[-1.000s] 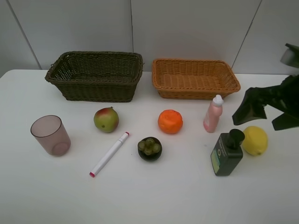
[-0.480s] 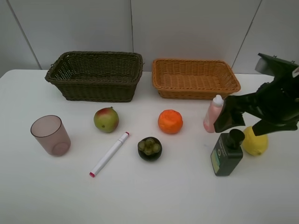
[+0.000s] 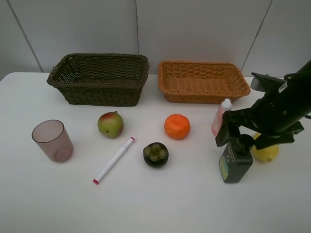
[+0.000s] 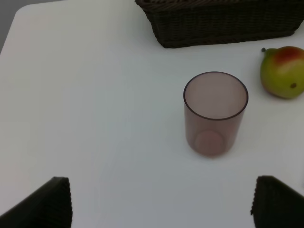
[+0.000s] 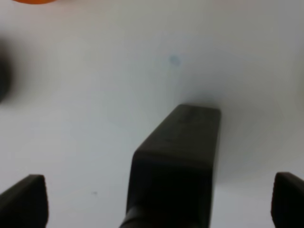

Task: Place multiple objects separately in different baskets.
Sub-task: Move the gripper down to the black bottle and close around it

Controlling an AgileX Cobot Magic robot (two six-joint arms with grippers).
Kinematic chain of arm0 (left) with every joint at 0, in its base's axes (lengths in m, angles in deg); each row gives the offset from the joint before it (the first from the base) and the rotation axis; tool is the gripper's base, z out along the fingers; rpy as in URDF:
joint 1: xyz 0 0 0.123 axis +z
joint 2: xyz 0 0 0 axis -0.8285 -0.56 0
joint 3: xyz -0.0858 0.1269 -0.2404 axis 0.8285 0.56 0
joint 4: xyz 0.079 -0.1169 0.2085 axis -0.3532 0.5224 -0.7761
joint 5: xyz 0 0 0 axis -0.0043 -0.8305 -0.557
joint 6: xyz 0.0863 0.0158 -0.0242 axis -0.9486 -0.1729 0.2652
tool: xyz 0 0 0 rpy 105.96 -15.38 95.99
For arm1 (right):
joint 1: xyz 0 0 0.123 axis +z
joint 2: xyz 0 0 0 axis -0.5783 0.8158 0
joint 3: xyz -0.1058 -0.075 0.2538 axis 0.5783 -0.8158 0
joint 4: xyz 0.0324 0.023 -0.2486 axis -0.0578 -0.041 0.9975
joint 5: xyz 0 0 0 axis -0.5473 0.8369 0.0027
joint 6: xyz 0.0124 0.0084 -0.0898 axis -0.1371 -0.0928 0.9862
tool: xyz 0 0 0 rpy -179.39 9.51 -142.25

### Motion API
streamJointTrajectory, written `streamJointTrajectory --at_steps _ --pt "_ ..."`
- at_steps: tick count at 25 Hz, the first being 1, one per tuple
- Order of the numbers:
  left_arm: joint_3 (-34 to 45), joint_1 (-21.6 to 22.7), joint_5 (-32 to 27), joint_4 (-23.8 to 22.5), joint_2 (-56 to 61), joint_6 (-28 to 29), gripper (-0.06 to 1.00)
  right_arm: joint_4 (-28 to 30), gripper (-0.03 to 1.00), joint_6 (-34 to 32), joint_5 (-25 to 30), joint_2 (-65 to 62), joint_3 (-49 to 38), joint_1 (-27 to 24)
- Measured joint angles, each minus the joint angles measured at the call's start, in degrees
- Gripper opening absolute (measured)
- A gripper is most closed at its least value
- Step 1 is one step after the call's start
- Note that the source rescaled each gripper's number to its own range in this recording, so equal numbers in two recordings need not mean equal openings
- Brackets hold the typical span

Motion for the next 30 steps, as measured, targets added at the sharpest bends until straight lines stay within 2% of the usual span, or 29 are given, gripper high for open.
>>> streamJointTrajectory --at_steps 17,20,22,24,28,30 --pt "0.0 0.0 0.0 0.0 0.0 0.0 1.00 0.0 0.98 -0.2 -0.4 8.3 0.1 0.0" --pt "0.0 0.0 0.0 0.0 0.0 0.0 1.00 0.0 0.94 -0.2 0.1 8.4 0.2 0.0" --pt "0.0 0.0 0.0 0.0 0.0 0.0 1.00 0.0 0.82 -0.2 0.6 8.4 0.2 0.0" --pt "0.0 0.0 0.0 0.0 0.0 0.0 1.00 0.0 0.64 -0.2 1.0 8.4 0.2 0.0" --pt "0.0 0.0 0.0 0.0 0.0 0.0 1.00 0.0 0.11 -0.2 2.2 8.5 0.4 0.1" --pt "0.0 0.0 0.0 0.0 0.0 0.0 1.00 0.0 0.09 -0.3 2.6 8.5 0.4 0.2"
